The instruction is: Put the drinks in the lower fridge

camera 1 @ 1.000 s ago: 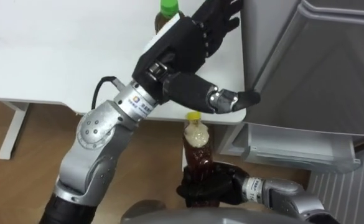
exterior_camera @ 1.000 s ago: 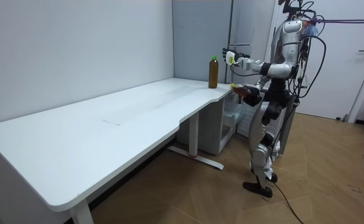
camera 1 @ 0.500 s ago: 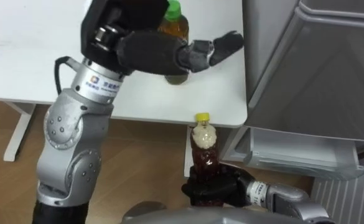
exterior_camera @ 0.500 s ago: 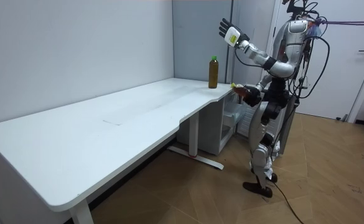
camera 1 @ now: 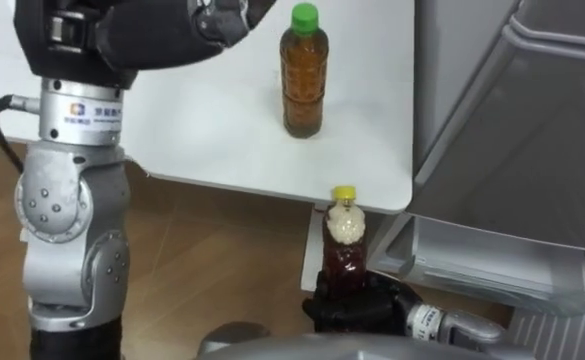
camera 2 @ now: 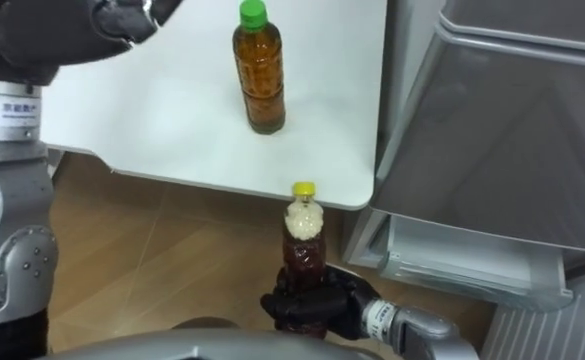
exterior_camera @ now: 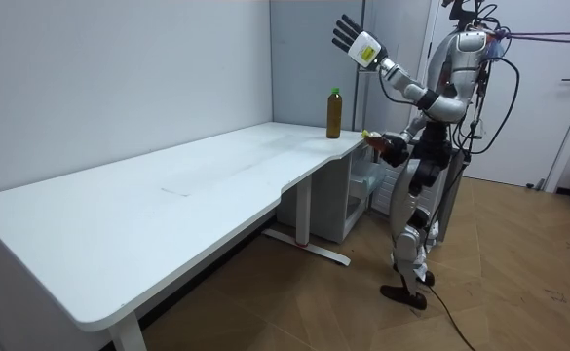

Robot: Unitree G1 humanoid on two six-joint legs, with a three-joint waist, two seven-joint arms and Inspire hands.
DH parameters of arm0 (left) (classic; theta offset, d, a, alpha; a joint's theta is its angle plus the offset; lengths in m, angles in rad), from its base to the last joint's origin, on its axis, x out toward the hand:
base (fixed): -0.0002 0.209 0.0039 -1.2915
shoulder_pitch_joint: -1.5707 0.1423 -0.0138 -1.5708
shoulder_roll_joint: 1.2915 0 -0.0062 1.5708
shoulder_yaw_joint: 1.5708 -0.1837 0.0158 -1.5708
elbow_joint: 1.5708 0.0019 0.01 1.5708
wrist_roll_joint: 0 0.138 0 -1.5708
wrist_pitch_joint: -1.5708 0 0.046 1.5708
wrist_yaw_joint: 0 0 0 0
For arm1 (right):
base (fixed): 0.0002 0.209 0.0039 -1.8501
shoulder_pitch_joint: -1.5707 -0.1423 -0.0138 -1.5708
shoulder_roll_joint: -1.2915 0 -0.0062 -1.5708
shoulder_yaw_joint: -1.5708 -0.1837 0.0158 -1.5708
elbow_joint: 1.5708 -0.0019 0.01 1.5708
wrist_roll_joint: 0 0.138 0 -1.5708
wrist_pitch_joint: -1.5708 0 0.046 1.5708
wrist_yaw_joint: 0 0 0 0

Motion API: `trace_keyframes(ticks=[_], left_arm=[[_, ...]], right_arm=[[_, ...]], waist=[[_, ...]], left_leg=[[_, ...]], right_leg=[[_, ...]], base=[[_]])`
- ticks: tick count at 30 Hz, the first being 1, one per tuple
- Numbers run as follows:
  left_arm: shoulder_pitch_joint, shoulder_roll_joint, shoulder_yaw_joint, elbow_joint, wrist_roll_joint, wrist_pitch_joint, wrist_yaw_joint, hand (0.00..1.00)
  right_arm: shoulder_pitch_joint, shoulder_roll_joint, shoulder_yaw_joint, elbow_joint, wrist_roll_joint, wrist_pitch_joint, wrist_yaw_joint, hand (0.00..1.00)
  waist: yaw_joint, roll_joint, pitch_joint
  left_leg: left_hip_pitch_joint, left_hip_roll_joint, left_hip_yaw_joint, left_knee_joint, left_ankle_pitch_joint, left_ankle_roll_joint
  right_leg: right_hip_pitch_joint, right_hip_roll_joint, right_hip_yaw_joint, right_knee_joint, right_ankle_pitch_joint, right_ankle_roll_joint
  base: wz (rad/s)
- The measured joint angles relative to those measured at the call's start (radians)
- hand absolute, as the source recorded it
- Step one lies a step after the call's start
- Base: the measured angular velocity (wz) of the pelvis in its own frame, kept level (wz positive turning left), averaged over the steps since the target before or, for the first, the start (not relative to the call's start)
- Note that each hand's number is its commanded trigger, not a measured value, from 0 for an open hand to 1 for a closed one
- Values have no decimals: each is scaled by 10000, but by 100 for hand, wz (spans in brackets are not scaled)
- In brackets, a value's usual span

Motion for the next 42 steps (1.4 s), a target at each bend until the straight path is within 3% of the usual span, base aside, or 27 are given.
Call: trace_keyframes(ticks=[11,19,26,37,42], left_arm=[[130,-354,308,250,585,-242,1338,0],[1250,-357,294,1929,646,-352,2015,0],[1273,-376,463,2722,664,-360,2355,0],[1973,-427,372,4401,-604,-317,3524,0],[2224,-398,346,5115,-653,-343,4060,0]], right_arm=[[270,107,-256,-8,-9,-100,18,100],[384,124,-278,-1,-8,-179,-38,100],[448,131,-375,47,-20,-189,-39,100],[454,107,-481,89,-65,-177,-61,100],[481,116,-384,102,-68,-191,-122,100]], waist=[[133,5,22],[186,20,29],[249,-13,-2],[286,-144,-63],[341,-252,-31]], left_leg=[[174,-81,-201,-80,12,23],[310,-93,-210,-171,41,13],[376,-97,-204,-171,44,13],[431,-145,-197,-188,48,8],[496,-153,-163,-281,58,12]], right_leg=[[198,-36,-148,-11,-1,3],[358,-30,-156,-153,-2,4],[437,-31,-149,-159,-2,4],[522,-106,-128,-341,-39,2],[510,-117,-93,-360,-68,10]], base=[[4],[0],[0],[0],[0]])
